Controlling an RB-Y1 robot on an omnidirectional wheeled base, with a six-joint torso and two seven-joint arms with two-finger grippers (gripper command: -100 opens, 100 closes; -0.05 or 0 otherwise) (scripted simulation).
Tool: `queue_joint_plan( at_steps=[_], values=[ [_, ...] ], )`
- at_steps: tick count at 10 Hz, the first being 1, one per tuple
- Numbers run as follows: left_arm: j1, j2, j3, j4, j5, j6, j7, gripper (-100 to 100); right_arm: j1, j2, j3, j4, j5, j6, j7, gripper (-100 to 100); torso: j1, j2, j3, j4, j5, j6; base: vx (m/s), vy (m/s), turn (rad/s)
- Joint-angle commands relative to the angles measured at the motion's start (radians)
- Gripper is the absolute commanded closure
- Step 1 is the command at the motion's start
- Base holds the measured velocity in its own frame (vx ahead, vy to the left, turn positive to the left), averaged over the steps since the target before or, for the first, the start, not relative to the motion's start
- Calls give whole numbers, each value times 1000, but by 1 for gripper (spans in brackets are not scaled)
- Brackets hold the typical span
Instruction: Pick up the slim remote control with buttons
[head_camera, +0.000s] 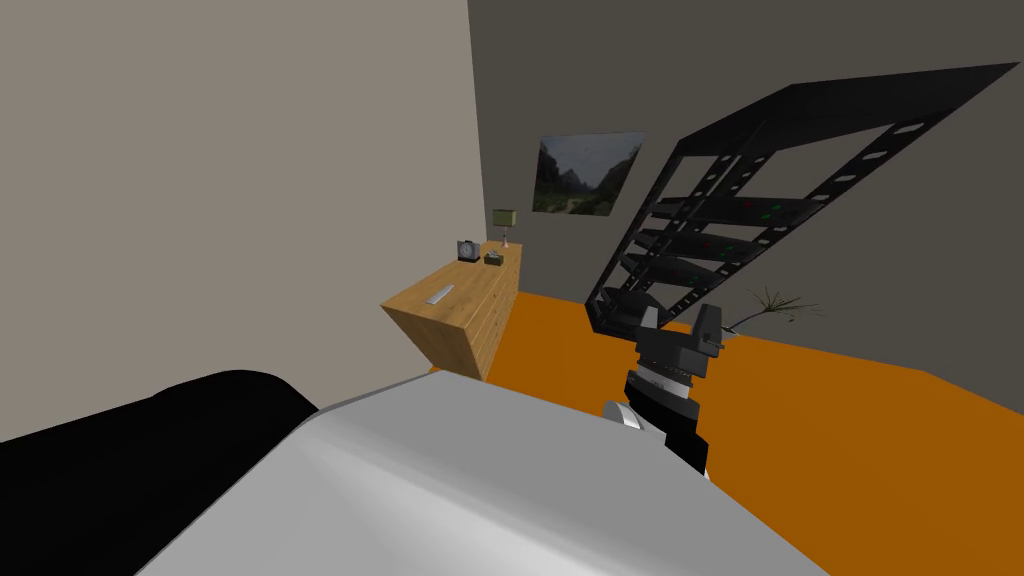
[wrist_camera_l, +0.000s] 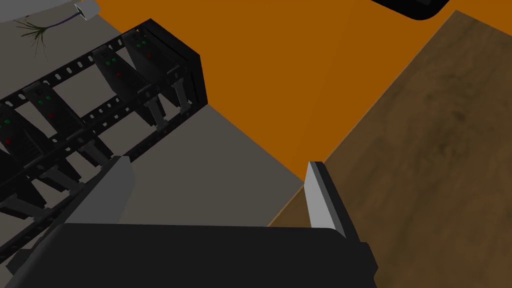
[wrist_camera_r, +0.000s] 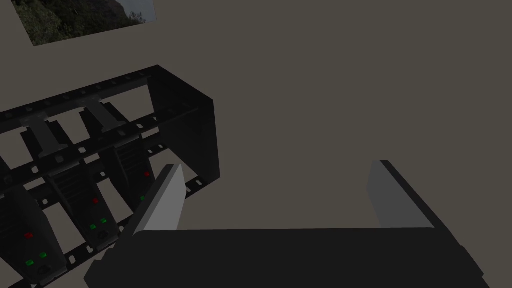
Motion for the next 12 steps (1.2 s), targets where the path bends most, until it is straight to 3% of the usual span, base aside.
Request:
queue_joint_plan(
  at_steps=[1,2,3,4,5,6,7,8,9,12],
  values=[
    [5,50,-33,29,17,9,2,-100,0,0,0,0,0,0,0,0,0,0,0,0,0,0,105,-18,-5],
    [5,79,-33,29,17,9,2,-100,0,0,0,0,0,0,0,0,0,-2,-1,0,0,0,132,-26,2],
    [5,81,-33,29,17,9,2,-100,0,0,0,0,0,0,0,0,0,-4,-2,-1,0,0,69,-21,4],
    [12,121,-64,57,34,17,3,-100,0,0,0,0,0,0,0,0,0,-2,-1,0,0,0,106,-35,-11],
    [12,149,-64,57,34,17,3,-100,0,0,0,0,0,0,0,0,-1,-3,-1,0,0,0,133,-25,3],
    [12,150,-64,57,34,17,3,-100,0,0,0,0,0,0,0,0,0,-4,-2,-1,0,0,72,-12,1],
    [19,190,-93,84,50,26,5,-100,0,0,0,0,0,0,0,0,0,-2,-1,0,0,0,116,-43,-14],
    [19,217,-93,84,50,26,5,-100,0,0,0,0,0,0,0,0,-1,-3,-2,-1,0,0,128,-30,2],
    [25,251,-122,109,67,34,7,-100,0,0,0,0,0,0,0,0,-1,-4,-2,-1,0,0,158,-14,-11],
    [30,340,-148,133,84,43,9,-100,0,0,0,0,0,0,0,0,0,-9,-5,-2,0,0,186,-13,-13]
  ],
)
